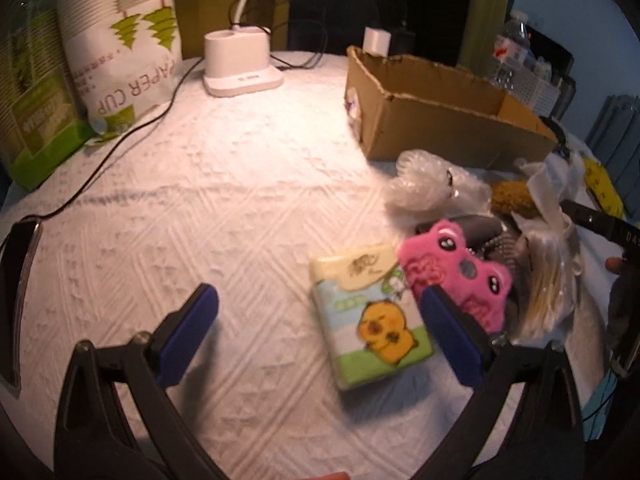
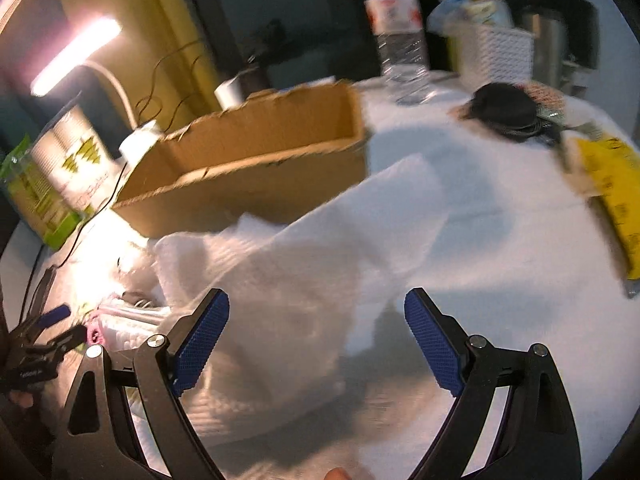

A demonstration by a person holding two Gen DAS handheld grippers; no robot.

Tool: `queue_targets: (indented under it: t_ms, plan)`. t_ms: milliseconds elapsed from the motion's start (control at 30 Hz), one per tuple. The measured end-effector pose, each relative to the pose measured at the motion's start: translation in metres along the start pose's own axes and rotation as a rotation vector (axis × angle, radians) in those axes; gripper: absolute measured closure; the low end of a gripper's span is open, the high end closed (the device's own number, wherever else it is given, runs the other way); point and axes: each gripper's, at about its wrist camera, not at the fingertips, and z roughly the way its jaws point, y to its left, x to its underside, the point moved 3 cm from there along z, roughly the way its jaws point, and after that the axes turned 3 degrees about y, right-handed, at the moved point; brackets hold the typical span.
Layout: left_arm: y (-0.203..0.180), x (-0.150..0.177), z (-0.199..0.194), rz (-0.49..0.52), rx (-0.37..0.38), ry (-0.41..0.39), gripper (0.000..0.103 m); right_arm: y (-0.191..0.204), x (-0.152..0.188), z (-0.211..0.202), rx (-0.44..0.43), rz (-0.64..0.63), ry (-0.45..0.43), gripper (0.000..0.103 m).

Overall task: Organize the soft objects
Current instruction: 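Grasp the duck tissue pack with the left gripper while the right gripper grasps the white paper towel, then lower the tissue pack into the box and open the left gripper while the right gripper drops the towel in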

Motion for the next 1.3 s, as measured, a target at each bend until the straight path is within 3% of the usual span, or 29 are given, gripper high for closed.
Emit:
queue_targets:
  t_ms: [67, 267, 433, 467, 500, 567, 667, 1067, 1300]
  plan:
    - [-0.003, -0.001, 0.004, 0.011, 0.001, 0.009, 0.002, 0.006, 0.001, 0.006, -0.003, -0.01, 0.013, 0.011]
    - [-0.007, 0.001, 0.007, 0.033, -0.008, 0.016, 0.019, 0.019, -0.002, 0.014, -0.019, -0.051, 0.02, 0.012]
    - [-0.007, 0.002, 0.004, 0.039, -0.032, 0.007, 0.049, 0.027, -0.001, 0.014, -0.045, -0.092, 0.019, 0.051]
    - [-0.006, 0.002, 0.003, 0.037, -0.033, 0.005, 0.055, 0.028, -0.001, 0.013, -0.047, -0.096, 0.017, 0.063]
    - [-0.005, 0.002, 0.002, 0.032, -0.024, 0.003, 0.056, 0.028, -0.001, 0.01, -0.051, -0.1, 0.009, 0.074]
    - [-0.005, 0.003, 0.0, 0.03, -0.009, 0.0, 0.056, 0.026, -0.001, 0.002, -0.042, -0.101, -0.018, 0.085]
    - [-0.009, 0.004, -0.004, 0.033, 0.02, -0.011, 0.056, 0.022, -0.003, -0.015, -0.046, -0.098, -0.064, 0.091]
    - [-0.022, -0.014, -0.042, 0.035, 0.076, -0.11, 0.056, 0.008, -0.018, -0.077, -0.049, -0.063, -0.223, 0.091]
    - [-0.038, -0.039, -0.061, 0.059, 0.093, -0.181, 0.056, 0.005, -0.031, -0.092, -0.044, -0.085, -0.263, 0.091]
